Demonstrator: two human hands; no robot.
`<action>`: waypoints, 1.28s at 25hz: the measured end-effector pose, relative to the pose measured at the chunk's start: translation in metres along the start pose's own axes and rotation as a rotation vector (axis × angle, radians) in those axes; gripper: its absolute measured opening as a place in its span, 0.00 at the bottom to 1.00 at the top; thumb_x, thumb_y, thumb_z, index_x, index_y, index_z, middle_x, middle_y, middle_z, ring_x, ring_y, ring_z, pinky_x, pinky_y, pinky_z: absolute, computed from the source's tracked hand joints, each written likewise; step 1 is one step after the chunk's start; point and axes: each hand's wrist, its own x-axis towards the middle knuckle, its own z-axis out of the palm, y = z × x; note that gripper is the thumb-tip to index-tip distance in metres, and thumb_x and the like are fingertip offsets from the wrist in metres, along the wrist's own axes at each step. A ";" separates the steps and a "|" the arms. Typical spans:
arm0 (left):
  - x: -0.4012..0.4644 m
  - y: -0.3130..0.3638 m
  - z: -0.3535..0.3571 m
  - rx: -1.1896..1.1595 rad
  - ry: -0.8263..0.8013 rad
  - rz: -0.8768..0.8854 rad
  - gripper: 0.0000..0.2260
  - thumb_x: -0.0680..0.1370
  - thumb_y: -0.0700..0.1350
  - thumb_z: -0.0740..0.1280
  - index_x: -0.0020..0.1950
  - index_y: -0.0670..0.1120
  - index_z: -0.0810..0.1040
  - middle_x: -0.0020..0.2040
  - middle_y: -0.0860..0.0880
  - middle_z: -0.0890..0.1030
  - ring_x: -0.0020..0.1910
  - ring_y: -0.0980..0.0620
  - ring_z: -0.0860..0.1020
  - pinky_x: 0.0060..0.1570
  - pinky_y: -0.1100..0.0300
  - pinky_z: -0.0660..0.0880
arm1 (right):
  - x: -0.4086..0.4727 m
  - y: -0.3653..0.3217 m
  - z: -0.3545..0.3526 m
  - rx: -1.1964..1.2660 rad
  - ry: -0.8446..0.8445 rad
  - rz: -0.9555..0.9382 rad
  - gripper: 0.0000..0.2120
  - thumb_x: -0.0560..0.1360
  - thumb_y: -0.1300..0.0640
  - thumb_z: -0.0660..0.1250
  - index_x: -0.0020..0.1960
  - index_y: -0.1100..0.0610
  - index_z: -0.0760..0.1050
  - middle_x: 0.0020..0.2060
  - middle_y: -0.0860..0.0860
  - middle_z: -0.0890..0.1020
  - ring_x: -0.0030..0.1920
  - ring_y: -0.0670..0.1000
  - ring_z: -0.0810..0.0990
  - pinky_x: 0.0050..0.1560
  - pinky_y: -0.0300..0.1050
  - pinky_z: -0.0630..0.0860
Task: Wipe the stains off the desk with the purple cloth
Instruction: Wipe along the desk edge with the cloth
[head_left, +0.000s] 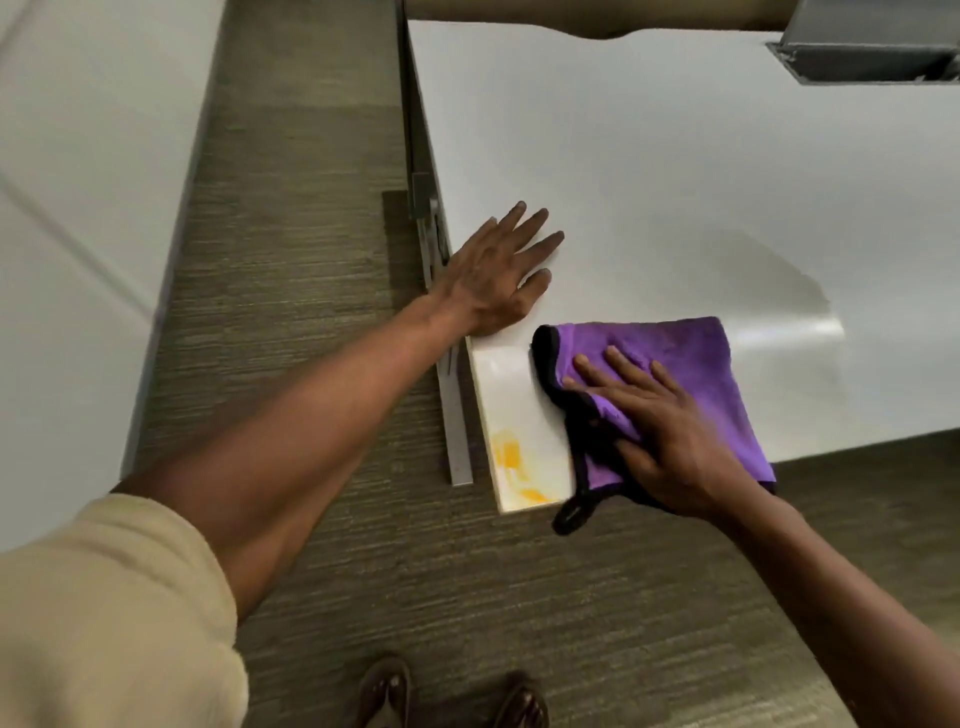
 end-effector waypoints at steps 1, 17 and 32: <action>0.001 -0.001 0.000 -0.001 0.005 0.003 0.29 0.81 0.59 0.47 0.81 0.52 0.59 0.83 0.48 0.55 0.82 0.48 0.48 0.80 0.48 0.47 | 0.008 0.000 -0.002 -0.006 0.044 0.075 0.29 0.79 0.49 0.59 0.79 0.38 0.56 0.79 0.38 0.58 0.84 0.47 0.51 0.83 0.60 0.49; -0.004 0.002 -0.014 -0.083 -0.001 0.132 0.24 0.84 0.52 0.53 0.81 0.53 0.59 0.82 0.50 0.59 0.82 0.49 0.48 0.80 0.49 0.46 | 0.023 -0.065 0.017 0.018 0.109 0.191 0.30 0.76 0.53 0.59 0.77 0.40 0.60 0.76 0.34 0.60 0.82 0.46 0.52 0.83 0.59 0.49; -0.003 -0.011 -0.010 -0.223 -0.044 0.041 0.26 0.83 0.61 0.47 0.81 0.56 0.58 0.81 0.51 0.61 0.82 0.49 0.53 0.80 0.49 0.46 | 0.041 -0.084 0.030 0.084 0.070 0.121 0.25 0.81 0.51 0.60 0.77 0.40 0.63 0.78 0.38 0.62 0.83 0.45 0.51 0.83 0.55 0.42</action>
